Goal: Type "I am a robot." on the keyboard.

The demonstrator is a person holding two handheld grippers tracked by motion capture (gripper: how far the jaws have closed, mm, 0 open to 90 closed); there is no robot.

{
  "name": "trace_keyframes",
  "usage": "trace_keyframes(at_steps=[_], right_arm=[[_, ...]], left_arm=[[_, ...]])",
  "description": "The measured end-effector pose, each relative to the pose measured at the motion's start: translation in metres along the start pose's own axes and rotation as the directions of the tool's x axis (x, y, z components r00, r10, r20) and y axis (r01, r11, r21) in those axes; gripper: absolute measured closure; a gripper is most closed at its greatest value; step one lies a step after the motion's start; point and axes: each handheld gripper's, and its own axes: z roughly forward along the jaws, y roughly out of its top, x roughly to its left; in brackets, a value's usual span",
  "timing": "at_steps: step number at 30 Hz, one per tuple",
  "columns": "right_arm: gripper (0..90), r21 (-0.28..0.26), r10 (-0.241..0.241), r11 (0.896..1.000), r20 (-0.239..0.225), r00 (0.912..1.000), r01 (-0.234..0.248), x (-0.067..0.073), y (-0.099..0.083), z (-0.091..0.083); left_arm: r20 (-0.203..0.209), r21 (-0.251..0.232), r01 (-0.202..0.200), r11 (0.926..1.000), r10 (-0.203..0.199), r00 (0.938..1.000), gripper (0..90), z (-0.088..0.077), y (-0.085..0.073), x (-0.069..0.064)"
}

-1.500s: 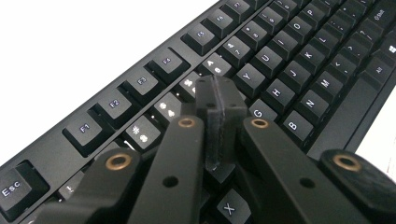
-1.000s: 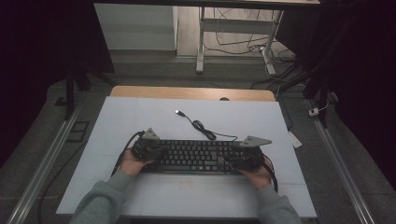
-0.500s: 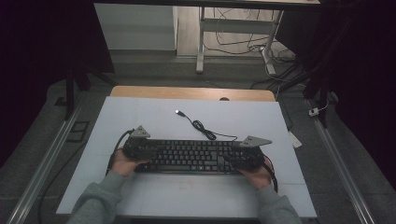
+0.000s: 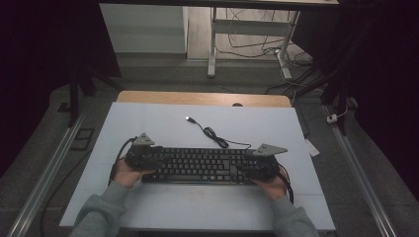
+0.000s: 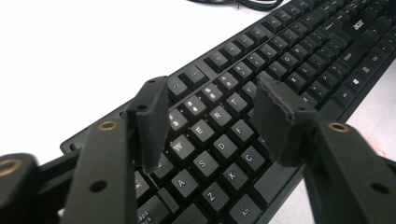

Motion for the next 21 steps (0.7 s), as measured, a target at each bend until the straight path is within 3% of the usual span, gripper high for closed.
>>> trace_keyframes(at_steps=[10, 21], right_arm=[[45.9, -0.01, -0.004, 1.0, -0.016, 0.9999, 0.003, 0.005, 0.004, 0.003], [46.0, -0.027, -0.028, 0.999, -0.063, 0.9976, 0.026, 0.017, 0.018, 0.015]], left_arm=[[-0.009, 0.001, 0.006, 1.0, -0.006, 0.9999, 39.8, 0.001, 0.0, 0.0], [-0.007, 0.004, 0.002, 1.0, -0.002, 1.0, 39.2, 0.002, 0.0, 0.0]])
